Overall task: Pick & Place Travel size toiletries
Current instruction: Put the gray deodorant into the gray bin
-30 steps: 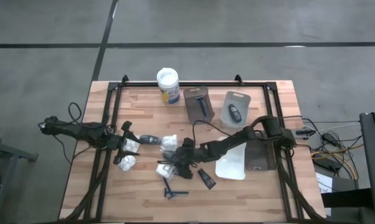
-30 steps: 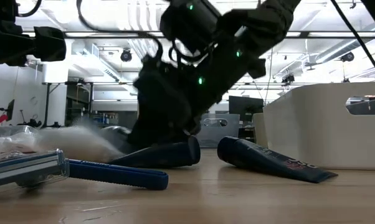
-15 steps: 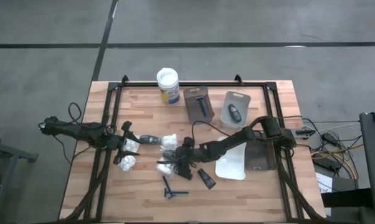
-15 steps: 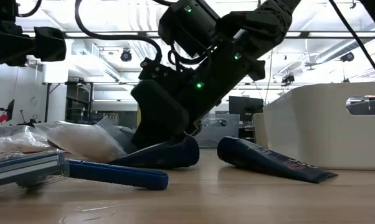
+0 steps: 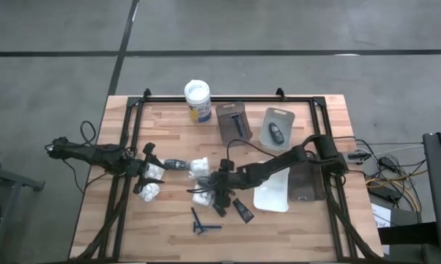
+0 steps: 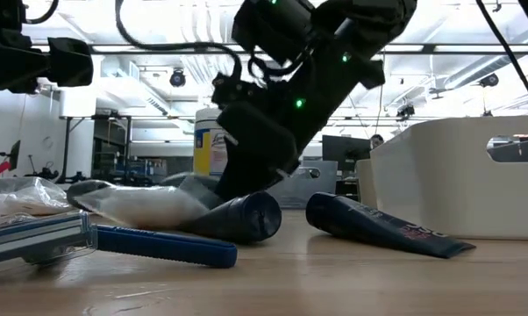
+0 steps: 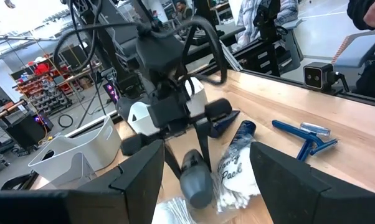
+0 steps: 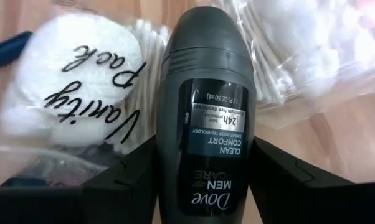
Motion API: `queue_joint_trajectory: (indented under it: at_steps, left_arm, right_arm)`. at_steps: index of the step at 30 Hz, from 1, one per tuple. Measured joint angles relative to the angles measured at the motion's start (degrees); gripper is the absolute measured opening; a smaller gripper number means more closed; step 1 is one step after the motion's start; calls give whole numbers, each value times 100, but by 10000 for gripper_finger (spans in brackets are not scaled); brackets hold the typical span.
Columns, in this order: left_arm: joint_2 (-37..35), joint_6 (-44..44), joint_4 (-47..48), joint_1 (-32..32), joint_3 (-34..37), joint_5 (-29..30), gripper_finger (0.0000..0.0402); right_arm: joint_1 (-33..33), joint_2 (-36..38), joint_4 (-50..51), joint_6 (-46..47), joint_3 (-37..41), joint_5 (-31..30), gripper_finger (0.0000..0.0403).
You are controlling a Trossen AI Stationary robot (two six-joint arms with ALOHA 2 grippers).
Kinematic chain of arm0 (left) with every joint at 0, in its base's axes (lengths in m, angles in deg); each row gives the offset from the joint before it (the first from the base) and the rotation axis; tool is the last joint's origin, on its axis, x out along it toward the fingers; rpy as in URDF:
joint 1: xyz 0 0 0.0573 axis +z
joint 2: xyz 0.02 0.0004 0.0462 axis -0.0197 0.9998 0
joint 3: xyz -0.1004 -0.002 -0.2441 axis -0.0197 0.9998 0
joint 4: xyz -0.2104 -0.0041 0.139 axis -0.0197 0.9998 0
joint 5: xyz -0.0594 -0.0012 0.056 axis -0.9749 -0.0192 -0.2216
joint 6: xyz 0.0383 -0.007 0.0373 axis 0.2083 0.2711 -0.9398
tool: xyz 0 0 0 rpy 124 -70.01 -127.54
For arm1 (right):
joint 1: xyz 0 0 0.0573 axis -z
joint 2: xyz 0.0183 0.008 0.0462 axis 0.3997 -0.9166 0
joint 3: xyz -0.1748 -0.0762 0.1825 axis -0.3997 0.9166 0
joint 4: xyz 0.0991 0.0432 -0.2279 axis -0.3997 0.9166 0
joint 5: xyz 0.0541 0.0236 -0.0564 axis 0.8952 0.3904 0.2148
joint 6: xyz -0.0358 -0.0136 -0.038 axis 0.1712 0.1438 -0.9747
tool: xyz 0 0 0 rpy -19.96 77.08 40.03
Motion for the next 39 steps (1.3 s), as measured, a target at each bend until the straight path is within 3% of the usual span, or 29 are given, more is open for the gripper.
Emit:
queue_joint_trajectory:
  at_steps: [27, 39]
  left_arm:
    - [0, 0, 0, 0, 0, 0, 243]
    - [2, 0, 0, 2, 0, 0, 243]
  right_arm:
    - [329, 888, 68, -1428, 79, -71, 192]
    - [840, 2155, 129, -1103, 1453, -73, 191]
